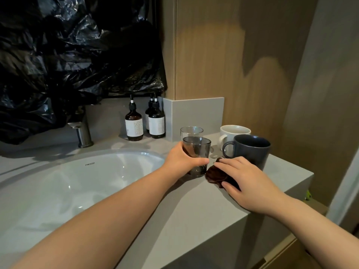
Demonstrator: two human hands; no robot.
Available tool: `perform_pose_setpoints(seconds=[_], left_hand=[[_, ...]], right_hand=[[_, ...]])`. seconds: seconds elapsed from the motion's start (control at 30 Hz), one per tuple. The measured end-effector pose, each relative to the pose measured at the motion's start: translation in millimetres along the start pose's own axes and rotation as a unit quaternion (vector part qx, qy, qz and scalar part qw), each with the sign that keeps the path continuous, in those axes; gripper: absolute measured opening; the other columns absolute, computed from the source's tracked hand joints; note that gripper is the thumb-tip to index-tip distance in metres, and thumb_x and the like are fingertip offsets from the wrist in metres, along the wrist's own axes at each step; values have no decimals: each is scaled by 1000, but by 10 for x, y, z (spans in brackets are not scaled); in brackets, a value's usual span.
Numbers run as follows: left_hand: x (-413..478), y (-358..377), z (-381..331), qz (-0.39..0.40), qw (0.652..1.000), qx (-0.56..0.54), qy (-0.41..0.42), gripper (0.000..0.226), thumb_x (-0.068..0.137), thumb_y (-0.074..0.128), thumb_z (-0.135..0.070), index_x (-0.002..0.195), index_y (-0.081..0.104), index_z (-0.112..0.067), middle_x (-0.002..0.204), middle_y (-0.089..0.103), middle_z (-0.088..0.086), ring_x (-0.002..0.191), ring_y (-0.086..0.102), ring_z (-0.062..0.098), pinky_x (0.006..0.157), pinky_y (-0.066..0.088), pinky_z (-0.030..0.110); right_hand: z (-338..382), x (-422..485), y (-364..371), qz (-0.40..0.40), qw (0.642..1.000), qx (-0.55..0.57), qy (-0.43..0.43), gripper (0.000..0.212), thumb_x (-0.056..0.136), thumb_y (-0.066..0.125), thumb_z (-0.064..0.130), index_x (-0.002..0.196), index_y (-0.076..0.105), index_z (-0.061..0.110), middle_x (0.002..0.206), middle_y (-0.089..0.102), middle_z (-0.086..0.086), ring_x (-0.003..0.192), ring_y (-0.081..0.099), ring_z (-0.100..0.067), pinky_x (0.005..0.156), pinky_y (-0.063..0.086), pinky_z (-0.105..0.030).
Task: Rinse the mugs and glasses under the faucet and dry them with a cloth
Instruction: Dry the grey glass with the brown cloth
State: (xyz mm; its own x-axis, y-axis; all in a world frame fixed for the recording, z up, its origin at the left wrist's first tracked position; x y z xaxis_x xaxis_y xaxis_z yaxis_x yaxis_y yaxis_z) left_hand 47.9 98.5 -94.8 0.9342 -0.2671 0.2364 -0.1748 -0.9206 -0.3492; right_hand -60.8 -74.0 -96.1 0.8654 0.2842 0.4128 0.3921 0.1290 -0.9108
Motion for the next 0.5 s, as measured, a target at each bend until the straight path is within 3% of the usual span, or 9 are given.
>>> perform_pose_setpoints(seconds=[0.1, 0.2, 0.27, 0.4, 0.5], left_hand=[[41, -14, 17, 51, 997, 54, 6, 81, 51, 89, -44, 121, 54, -25, 112, 67, -10, 103, 62, 6, 92, 51, 29], [38, -121, 18, 120, 989, 88, 8, 64, 72, 82, -30, 127, 52, -22, 118, 65, -8, 107, 60, 7, 96, 47, 27], [29, -197, -3, 136, 980, 147, 16, 55, 79, 76, -34, 127, 52, -24, 122, 61, -9, 112, 57, 10, 99, 44, 29], [54, -147, 33, 77, 963, 252, 45, 58, 78, 72, -49, 126, 50, -26, 124, 59, -8, 113, 54, 14, 97, 44, 33], [68, -104, 78, 75, 965, 246, 50, 54, 83, 62, -55, 125, 48, -24, 124, 59, -4, 117, 52, 18, 100, 43, 38]], right_hand=[[11, 21, 8, -12, 1000, -7, -4, 48, 91, 52, 41, 138, 45, 35, 135, 49, 17, 122, 38, -5, 101, 33, -20], [10, 49, 32, -26, 1000, -18, -2, 45, 88, 55, 41, 132, 52, 32, 129, 55, 15, 117, 43, -8, 97, 38, -21], [3, 68, 55, -28, 999, -25, 5, 44, 88, 58, 40, 131, 54, 32, 127, 56, 15, 116, 44, -9, 96, 39, -22], [5, 106, 79, -33, 999, -37, 10, 39, 87, 60, 36, 126, 58, 31, 122, 59, 13, 110, 47, -11, 91, 44, -25], [20, 123, 87, -26, 998, -54, 1, 37, 90, 54, 38, 127, 56, 32, 122, 58, 14, 109, 45, -10, 90, 44, -24]])
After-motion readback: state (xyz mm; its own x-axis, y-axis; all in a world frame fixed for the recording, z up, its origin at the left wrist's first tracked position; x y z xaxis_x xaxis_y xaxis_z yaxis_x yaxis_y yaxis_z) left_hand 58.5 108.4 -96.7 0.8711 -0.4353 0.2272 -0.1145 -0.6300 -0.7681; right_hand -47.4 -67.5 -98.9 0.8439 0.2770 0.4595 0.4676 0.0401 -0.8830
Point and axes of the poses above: each hand's wrist, its own x-axis towards the middle knuckle, its own y-axis out of the palm, z = x × y, the point moved 1 cm from there along x, towards the middle knuckle
